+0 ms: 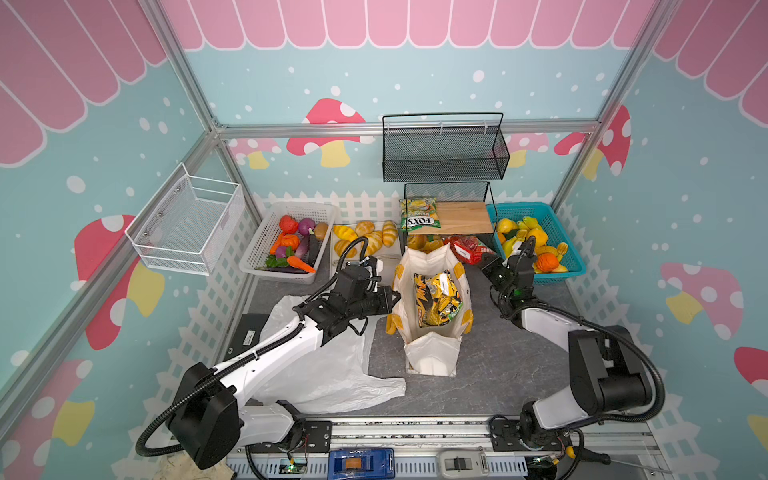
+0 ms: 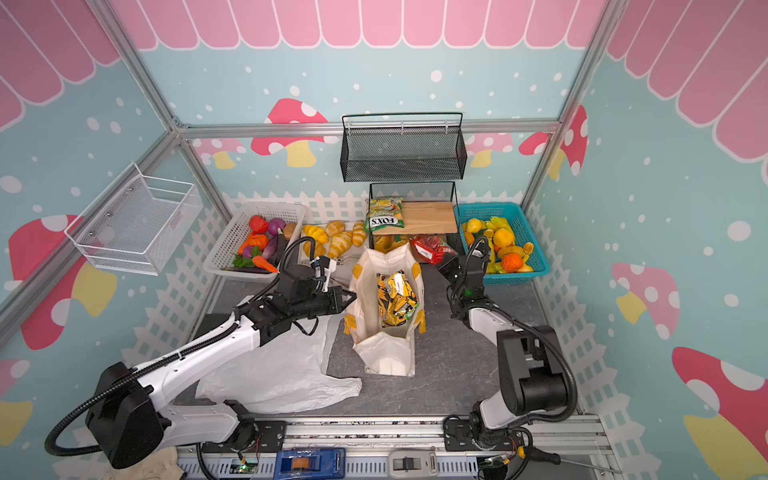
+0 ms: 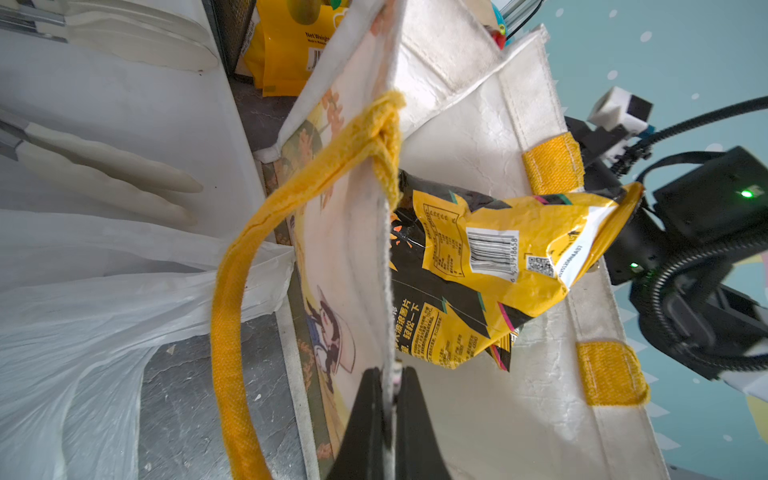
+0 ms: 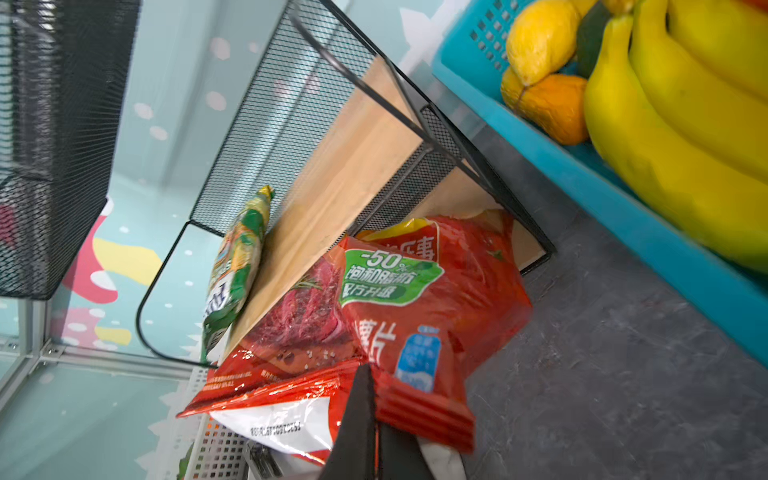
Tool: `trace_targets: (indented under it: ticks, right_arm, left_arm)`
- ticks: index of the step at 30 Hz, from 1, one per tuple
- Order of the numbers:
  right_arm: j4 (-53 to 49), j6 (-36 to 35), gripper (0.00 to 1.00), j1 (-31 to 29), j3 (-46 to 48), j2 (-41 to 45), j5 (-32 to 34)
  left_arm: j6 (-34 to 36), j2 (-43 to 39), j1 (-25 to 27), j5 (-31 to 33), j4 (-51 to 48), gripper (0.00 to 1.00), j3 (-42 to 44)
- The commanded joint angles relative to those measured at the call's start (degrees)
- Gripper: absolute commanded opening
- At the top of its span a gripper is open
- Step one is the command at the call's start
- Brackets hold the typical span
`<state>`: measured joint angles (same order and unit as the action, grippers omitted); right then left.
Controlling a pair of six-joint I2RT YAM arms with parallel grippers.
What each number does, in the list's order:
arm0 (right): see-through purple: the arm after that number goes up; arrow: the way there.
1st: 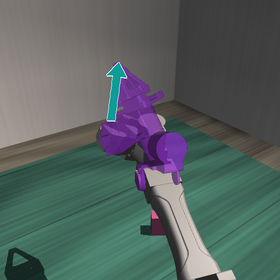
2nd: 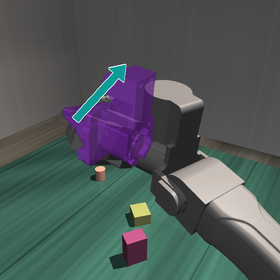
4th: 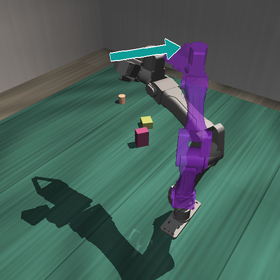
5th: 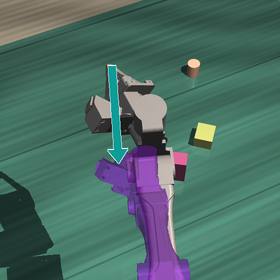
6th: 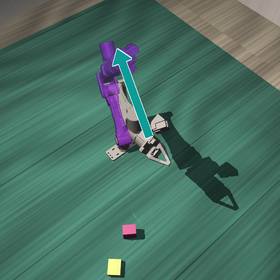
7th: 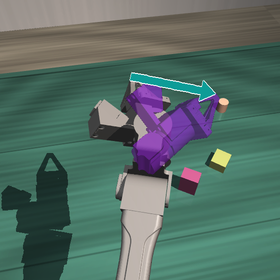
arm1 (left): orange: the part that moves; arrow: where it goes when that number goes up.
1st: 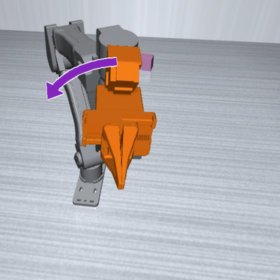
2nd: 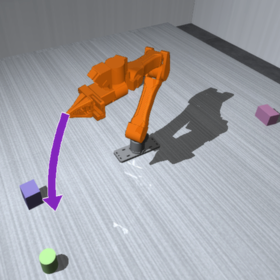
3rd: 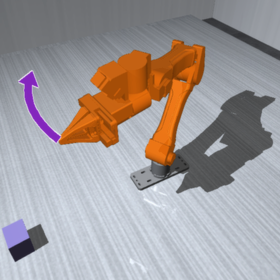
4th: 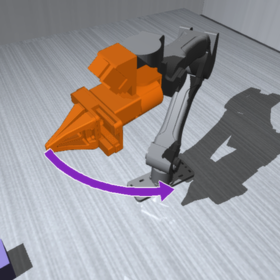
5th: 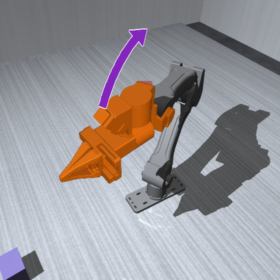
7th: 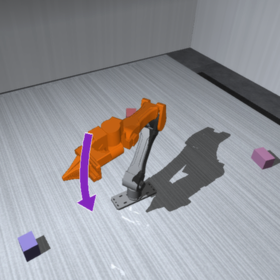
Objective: Place the mixed food into the grocery bags and tie them
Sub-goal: 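Lift the red Lay's bag with the right gripper and carry it toward the tote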
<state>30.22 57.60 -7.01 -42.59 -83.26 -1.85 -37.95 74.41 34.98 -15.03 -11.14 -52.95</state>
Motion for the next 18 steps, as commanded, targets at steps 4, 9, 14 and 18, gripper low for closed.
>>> trace_targets:
  ticks: [4,9,14,18]
  right_arm:
    - [-22.08,-19.69,0.02,2.09,-0.89,14.51,4.11]
    - [-36.24,-31.10,0.00,2.20,-8.53,24.63,7.89]
    - [-44.32,-38.53,0.00,2.02,-21.46,27.60,-6.12]
    - [-50.65,-41.94,0.00,0.67,-30.80,26.20,-16.16]
  left_arm:
    - [0.68,-1.07,-0.38,0.30,0.15,0.00,-0.91]
    - [0.65,-0.27,-0.44,-0.51,0.15,0.00,-1.89]
    - [1.26,0.62,-0.44,-0.86,0.19,0.00,-2.94]
    - [1.57,1.17,-0.43,-1.14,0.19,0.00,-3.33]
